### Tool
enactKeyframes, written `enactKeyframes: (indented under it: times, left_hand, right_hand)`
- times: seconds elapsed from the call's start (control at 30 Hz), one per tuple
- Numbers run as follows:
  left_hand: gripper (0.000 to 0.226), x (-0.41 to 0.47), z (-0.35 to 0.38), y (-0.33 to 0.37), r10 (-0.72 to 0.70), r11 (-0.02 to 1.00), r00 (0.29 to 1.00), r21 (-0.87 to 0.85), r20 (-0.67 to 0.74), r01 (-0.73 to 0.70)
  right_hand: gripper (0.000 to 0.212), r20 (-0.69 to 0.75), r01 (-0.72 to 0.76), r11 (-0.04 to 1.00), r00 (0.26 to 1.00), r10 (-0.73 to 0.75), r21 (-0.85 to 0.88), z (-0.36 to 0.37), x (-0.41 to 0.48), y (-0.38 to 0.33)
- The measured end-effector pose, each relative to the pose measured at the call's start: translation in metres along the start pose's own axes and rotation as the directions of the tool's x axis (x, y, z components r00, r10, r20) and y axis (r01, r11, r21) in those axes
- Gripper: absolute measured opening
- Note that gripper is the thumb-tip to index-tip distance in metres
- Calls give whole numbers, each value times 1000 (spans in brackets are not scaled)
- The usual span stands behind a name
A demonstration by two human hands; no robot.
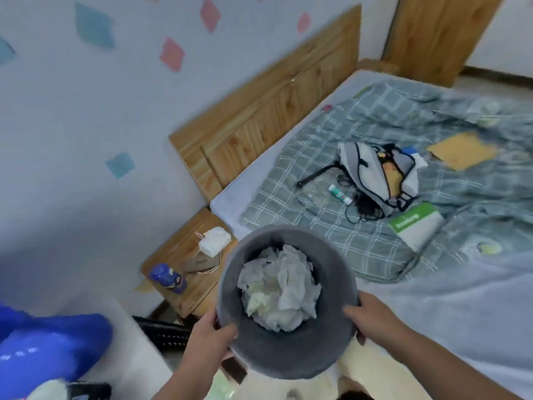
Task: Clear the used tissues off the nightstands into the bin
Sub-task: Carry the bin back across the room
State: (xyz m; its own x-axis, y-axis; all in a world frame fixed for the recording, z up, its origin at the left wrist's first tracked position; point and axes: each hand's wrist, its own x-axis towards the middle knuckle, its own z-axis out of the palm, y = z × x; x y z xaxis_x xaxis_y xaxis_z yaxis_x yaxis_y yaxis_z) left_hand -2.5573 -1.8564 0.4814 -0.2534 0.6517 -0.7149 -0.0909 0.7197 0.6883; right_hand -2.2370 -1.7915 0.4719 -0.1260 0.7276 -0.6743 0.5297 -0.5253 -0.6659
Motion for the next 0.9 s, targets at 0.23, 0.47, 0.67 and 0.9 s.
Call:
enactKeyframes:
  times: [0.23, 0.47, 0.67, 0.9]
  left_hand:
    - [48, -57, 110, 7, 66, 939, 932, 295, 356, -179]
    - [47, -148, 288, -52, -46, 758, 769, 524, 637, -389]
    - [47, -269, 446, -157, -233, 591, 611, 609, 757, -529]
    - [46, -417, 593, -249, -390, 463, 375, 531, 841, -710]
  right_hand:
    - [28, -341, -51, 959, 928, 148, 278, -37, -143, 131]
    - [30, -583, -118, 879, 706, 402, 463, -67, -288, 294]
    - [24, -579, -121, 728, 524, 624, 675, -80, -435, 452]
    - [18, -569, 39, 579, 251, 783, 814, -88, -592, 567]
